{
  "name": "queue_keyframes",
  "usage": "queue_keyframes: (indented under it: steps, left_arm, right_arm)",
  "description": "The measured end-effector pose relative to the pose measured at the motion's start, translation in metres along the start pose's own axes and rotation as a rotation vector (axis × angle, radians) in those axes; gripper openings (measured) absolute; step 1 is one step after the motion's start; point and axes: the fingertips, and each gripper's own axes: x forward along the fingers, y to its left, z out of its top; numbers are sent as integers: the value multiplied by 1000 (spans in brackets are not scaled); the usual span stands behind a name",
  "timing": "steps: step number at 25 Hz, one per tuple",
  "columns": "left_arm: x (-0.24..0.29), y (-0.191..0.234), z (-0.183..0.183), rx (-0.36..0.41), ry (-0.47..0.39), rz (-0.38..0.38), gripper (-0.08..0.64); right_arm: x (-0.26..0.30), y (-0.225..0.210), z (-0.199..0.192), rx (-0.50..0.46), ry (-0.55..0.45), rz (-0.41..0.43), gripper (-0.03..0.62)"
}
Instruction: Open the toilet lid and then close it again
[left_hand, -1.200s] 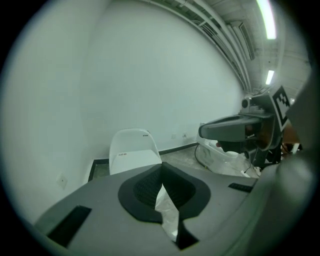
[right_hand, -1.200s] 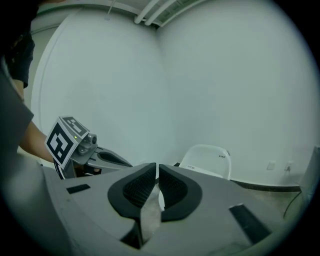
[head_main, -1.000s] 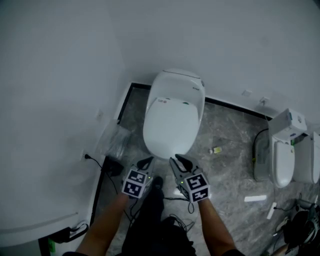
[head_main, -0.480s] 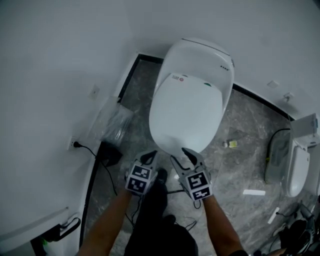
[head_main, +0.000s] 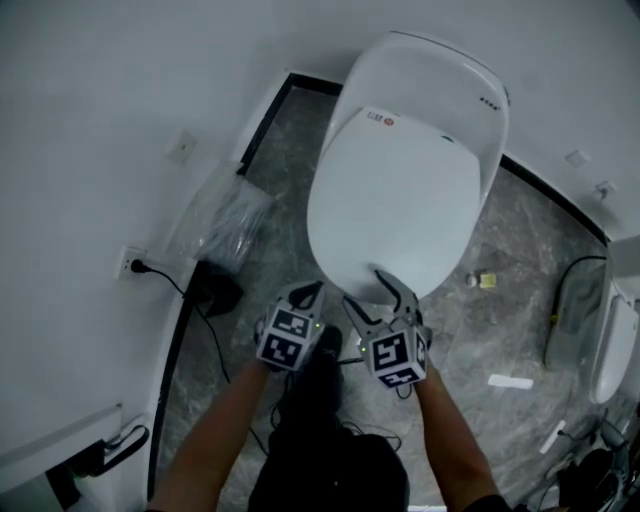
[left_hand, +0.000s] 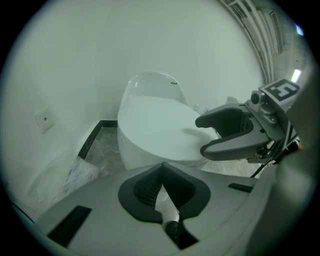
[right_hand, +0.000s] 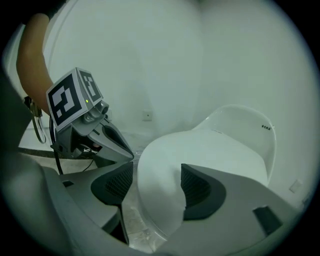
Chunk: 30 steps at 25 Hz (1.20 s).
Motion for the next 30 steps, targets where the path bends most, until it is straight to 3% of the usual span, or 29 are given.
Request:
queue_keyframes:
  steps: [11, 16, 30]
  left_arm:
    - [19, -4, 0, 6, -52, -9, 5]
    - [20, -5, 1, 31, -29, -19, 5]
    - [-5, -9, 23, -5, -52, -25, 5]
  right_arm:
    - [7, 4, -14, -53, -12, -1, 314]
    - [4, 2, -14, -63, -4, -5, 314]
    - [-5, 2, -2, -150, 23, -7, 314]
